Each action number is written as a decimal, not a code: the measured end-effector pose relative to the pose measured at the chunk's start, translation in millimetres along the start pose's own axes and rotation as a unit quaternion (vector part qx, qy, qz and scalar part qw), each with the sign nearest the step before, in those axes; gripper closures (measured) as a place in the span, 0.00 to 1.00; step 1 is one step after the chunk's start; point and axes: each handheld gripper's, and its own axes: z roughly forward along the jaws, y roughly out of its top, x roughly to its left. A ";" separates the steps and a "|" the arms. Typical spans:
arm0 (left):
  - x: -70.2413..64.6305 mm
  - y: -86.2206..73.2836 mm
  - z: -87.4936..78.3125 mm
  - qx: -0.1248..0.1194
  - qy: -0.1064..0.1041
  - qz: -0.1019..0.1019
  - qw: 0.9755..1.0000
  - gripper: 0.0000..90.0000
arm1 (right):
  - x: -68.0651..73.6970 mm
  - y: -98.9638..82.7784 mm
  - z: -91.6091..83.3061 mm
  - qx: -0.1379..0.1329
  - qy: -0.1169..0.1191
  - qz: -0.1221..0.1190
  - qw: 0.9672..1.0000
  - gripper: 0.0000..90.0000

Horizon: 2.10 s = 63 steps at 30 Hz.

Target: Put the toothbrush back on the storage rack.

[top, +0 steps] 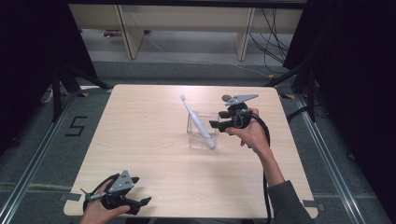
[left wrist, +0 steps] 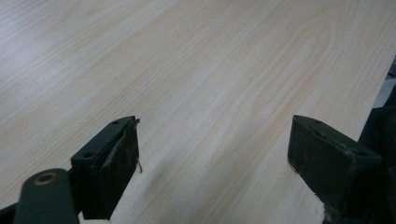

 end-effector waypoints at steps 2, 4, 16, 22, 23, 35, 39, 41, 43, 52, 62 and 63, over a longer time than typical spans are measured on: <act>0.0 -0.1 -0.2 0.000 0.000 0.000 1.000 0.18 | -1.0 -1.9 -1.0 -0.003 0.001 -0.004 1.000 0.45; 0.1 0.0 -0.1 0.000 0.000 0.000 1.000 0.18 | -0.4 -3.7 -1.1 -0.008 0.001 0.000 1.000 0.43; 0.3 0.2 -0.8 -0.001 -0.002 0.004 1.000 0.18 | -3.4 -11.2 -9.0 -0.025 -0.001 0.009 1.000 0.34; 0.7 0.1 -1.2 -0.002 -0.002 0.003 1.000 0.18 | -4.6 -15.0 -12.8 -0.028 -0.010 0.023 0.999 0.29; 0.5 0.1 -1.1 -0.004 -0.001 0.001 1.000 0.18 | -6.1 -15.6 -12.8 -0.032 -0.010 0.017 0.999 0.29; 0.2 0.4 -1.2 -0.005 -0.002 0.002 1.000 0.18 | -4.5 -24.9 -18.9 -0.034 -0.017 0.025 0.999 0.23; 0.3 0.5 -1.6 -0.006 0.001 0.002 1.000 0.18 | -3.5 -27.8 -23.0 -0.036 -0.022 0.022 0.999 0.23; 0.1 0.5 -1.5 -0.007 -0.001 0.001 1.000 0.18 | -2.0 -29.8 -23.5 -0.039 -0.021 0.028 0.999 0.22; 0.3 0.5 -1.7 -0.006 0.001 0.002 1.000 0.18 | -2.7 -31.4 -26.2 -0.035 -0.023 0.017 0.999 0.22; 0.1 0.4 -1.5 -0.006 0.001 0.001 1.000 0.18 | -3.1 -44.9 -32.2 -0.031 -0.023 0.023 0.999 0.22; -0.1 0.5 -1.5 -0.007 -0.002 0.001 1.000 0.18 | -5.0 -55.7 -35.0 -0.030 -0.029 0.026 0.999 0.22; 0.2 0.5 -1.6 -0.006 0.001 0.002 1.000 0.18 | -4.4 -57.7 -35.7 -0.034 -0.040 0.025 0.998 0.22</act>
